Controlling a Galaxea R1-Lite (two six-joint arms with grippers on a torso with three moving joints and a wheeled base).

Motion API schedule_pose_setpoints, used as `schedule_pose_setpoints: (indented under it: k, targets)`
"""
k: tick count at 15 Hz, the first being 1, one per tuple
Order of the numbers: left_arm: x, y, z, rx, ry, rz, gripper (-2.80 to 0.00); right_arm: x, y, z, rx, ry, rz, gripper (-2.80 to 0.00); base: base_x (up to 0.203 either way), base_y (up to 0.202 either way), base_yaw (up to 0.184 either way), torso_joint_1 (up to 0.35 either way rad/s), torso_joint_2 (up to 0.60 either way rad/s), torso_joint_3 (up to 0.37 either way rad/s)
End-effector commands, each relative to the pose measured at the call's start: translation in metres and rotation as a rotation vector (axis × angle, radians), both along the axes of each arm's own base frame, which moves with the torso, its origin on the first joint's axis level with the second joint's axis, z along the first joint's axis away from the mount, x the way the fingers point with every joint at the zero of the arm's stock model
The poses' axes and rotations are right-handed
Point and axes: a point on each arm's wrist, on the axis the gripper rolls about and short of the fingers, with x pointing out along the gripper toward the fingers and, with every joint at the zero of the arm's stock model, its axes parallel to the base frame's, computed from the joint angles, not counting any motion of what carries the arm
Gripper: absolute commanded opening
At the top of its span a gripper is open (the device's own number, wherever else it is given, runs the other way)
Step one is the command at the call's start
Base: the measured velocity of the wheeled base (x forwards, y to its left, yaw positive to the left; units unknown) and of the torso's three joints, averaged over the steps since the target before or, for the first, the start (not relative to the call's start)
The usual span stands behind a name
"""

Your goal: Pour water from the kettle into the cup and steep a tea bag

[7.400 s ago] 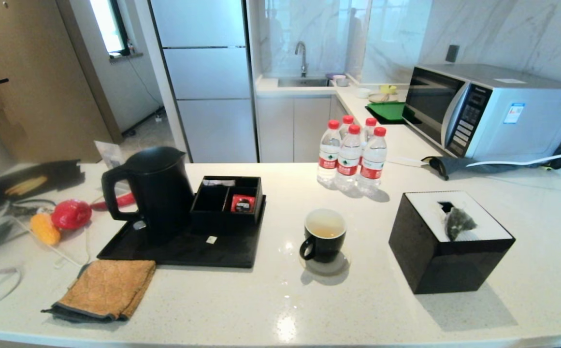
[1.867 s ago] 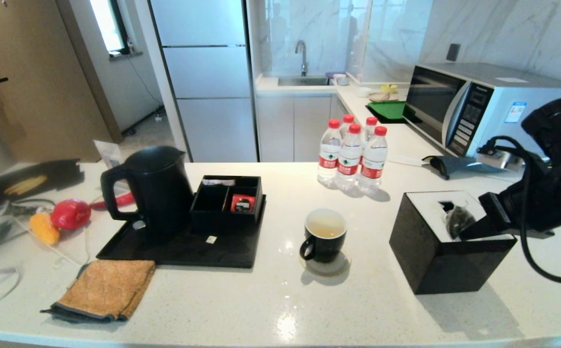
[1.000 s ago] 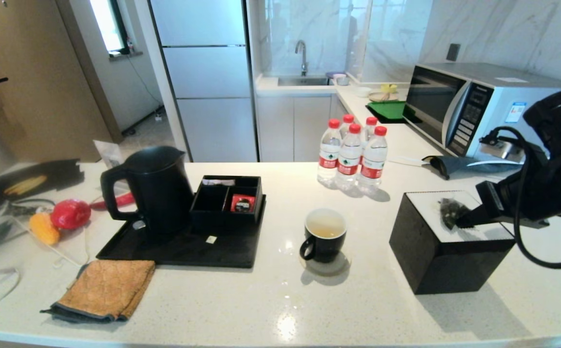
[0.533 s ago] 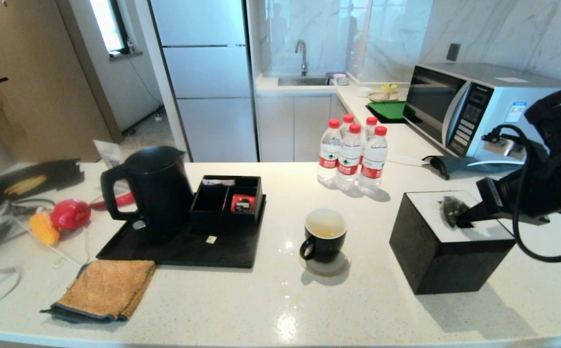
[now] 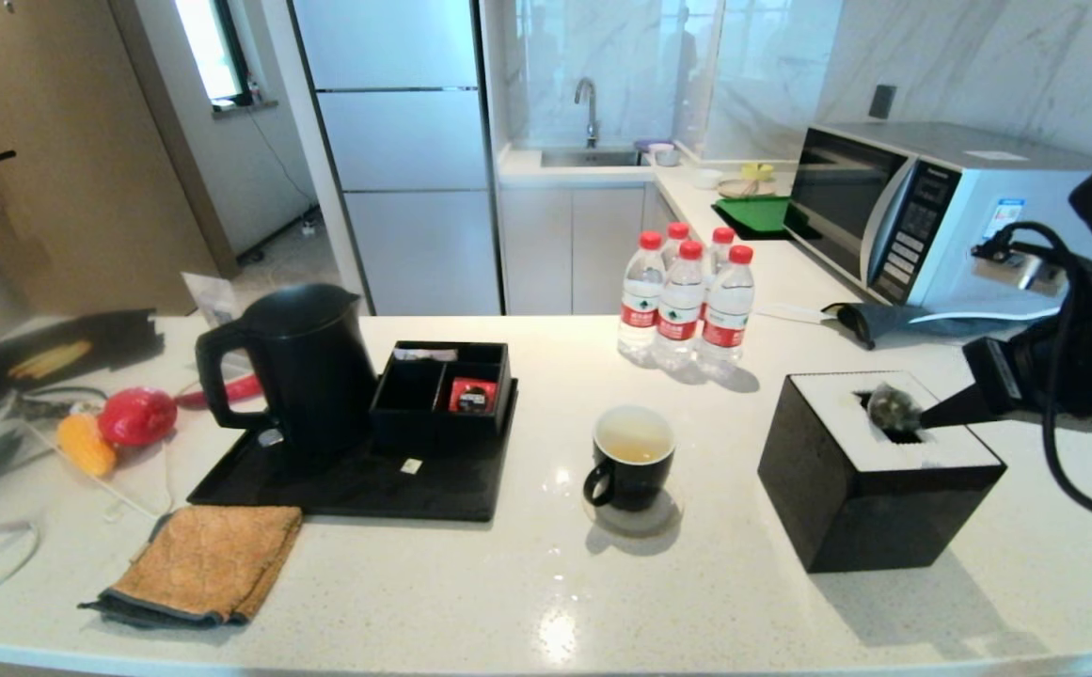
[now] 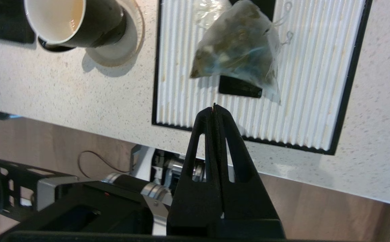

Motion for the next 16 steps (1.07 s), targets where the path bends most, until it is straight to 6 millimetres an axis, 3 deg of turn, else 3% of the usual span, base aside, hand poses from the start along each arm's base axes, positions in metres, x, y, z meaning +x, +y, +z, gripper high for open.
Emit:
schedule_pose_setpoints:
  k: [1,6,16]
  targets:
    - [0.000,0.000,0.000,-0.001,0.000,0.000,-2.80,-0.006,0.001,0.008,-0.011,-0.041,0.031,-2.80,0.000,0.000,0.000,0.000,0.00,0.000]
    - [0.000,0.000,0.000,-0.001,0.001,0.000,-2.80,0.001,0.014,0.010,-0.021,-0.060,0.091,-2.80,0.000,0.000,0.000,0.000,0.00,0.000]
    - [0.000,0.000,0.000,-0.001,0.000,0.000,-2.80,0.021,0.012,-0.008,-0.089,-0.049,0.029,-2.80,0.000,0.000,0.000,0.000,0.00,0.000]
